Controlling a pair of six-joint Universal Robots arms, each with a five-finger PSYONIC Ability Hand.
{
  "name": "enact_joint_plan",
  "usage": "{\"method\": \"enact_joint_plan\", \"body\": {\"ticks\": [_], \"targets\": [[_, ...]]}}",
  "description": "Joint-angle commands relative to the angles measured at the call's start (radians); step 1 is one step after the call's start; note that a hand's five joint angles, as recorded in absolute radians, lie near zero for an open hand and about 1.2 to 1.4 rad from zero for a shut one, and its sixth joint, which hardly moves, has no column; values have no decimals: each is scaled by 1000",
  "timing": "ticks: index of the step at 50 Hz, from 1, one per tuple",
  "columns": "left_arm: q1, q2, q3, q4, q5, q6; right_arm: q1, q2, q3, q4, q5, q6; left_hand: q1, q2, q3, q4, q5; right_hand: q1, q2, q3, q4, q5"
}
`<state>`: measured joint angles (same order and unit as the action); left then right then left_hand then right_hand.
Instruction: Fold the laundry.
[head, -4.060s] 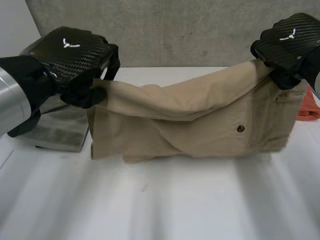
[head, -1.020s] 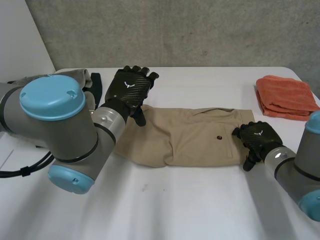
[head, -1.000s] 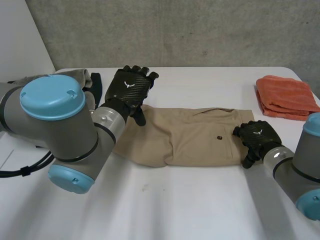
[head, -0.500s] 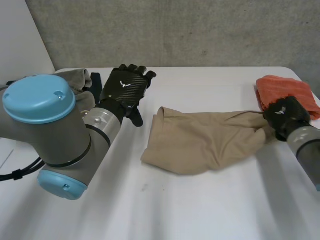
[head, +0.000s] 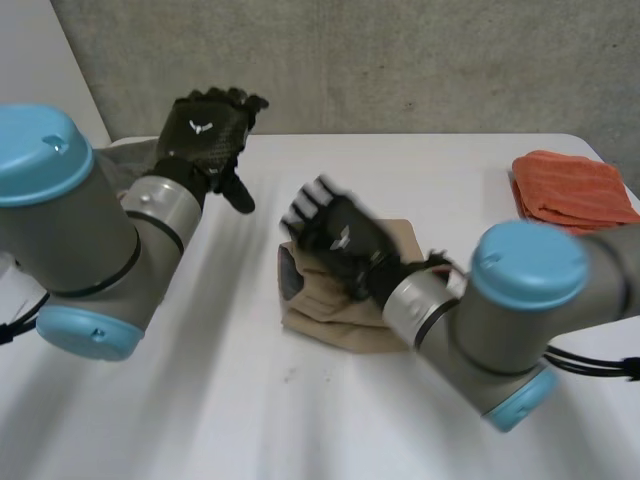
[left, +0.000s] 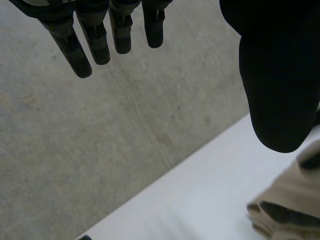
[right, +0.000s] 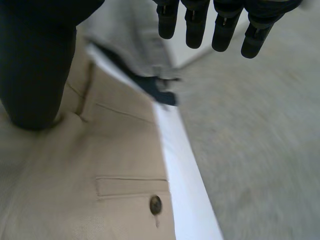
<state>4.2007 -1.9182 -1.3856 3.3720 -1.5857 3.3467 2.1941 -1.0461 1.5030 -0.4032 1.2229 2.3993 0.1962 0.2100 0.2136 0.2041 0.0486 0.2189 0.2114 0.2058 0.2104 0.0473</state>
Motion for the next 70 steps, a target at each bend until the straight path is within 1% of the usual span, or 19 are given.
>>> {"method": "enact_joint_plan", "body": {"ticks": [1, 4, 6, 10, 15, 22, 28, 32, 37, 42, 48, 52, 56, 57, 60, 61, 63, 66, 70], "targets": [[-13, -30, 103, -5, 4, -81, -154, -176, 17, 127, 110, 641, -18, -32, -35, -26, -45, -44, -37, -31, -36, -47], [-57, -90, 155, -14, 10, -121, -235, -178, -4, 257, 135, 659, -9, -23, -27, -17, -36, -44, -37, -31, -36, -47], [-126, -137, 198, -32, 18, -136, -247, -164, -18, 300, 135, 658, 5, -8, -12, -2, -21, -44, -37, -31, -36, -47], [-194, -215, 253, -91, 29, -136, -267, -115, -64, 360, 136, 655, 8, -5, -9, 1, -18, -44, -37, -31, -36, -47], [-211, -324, 316, -184, 10, -138, -269, -22, -136, 414, 110, 655, 26, 12, 9, 18, -1, -44, -37, -31, -36, -47], [-217, -415, 341, -305, -92, -119, -258, 101, -214, 488, 41, 640, 23, 9, 6, 15, -4, -44, -37, -31, -36, -47], [-206, -455, 324, -353, -114, -47, -257, 187, -256, 518, 58, 552, 20, 6, 3, 12, -7, -44, -37, -31, -36, -47], [-188, -467, 312, -382, -112, 3, -255, 216, -277, 524, 113, 459, 20, 6, 3, 12, -7, -44, -37, -31, -36, -47], [-182, -455, 290, -393, -105, 14, -247, 196, -265, 526, 203, 309, 17, 4, 0, 9, -10, -44, -37, -31, -36, -47], [-188, -342, 287, -385, -102, 11, -197, 115, -192, 489, 259, 281, 0, -14, -18, -8, -27, -44, -37, -31, -36, -47], [-174, -240, 318, -355, -91, 13, -159, -99, -17, 313, 302, 267, -22, -35, -39, -30, -49, -44, -37, -31, -36, -47], [-162, -219, 364, -322, -10, 16, -126, -153, 110, 241, 293, 265, -15, -29, -32, -23, -42, -44, -37, -31, -36, -47], [-130, -199, 419, -324, 157, 8, -79, -157, 207, 204, 291, 270, 14, 1, -3, 6, -13, -44, -37, -31, -36, -47], [-116, -196, 434, -330, 241, 5, -68, -153, 226, 192, 291, 273, 17, 4, 0, 9, -10, -44, -37, -31, -36, -47], [-105, -194, 441, -335, 372, 5, -40, -149, 296, 115, 291, 284, 14, 1, -3, 7, -13, -44, -37, -31, -36, -47], [-100, -194, 439, -339, 467, 4, -37, -147, 313, 91, 291, 284, 11, -2, -6, 4, -15, -44, -37, -31, -36, -47], [-97, -194, 441, -351, 568, 0, -30, -140, 353, 9, 290, 288, 14, 1, -3, 6, -13, -44, -37, -31, -36, -47], [-97, -196, 439, -364, 612, -10, -14, -86, 370, -89, 290, 300, 9, -5, -9, 1, -18, -44, -37, -31, -36, -47], [-99, -197, 436, -365, 609, -32, -11, -10, 339, -160, 291, 296, 8, -5, -9, 1, -18, -44, -37, -31, -36, -47]]}}
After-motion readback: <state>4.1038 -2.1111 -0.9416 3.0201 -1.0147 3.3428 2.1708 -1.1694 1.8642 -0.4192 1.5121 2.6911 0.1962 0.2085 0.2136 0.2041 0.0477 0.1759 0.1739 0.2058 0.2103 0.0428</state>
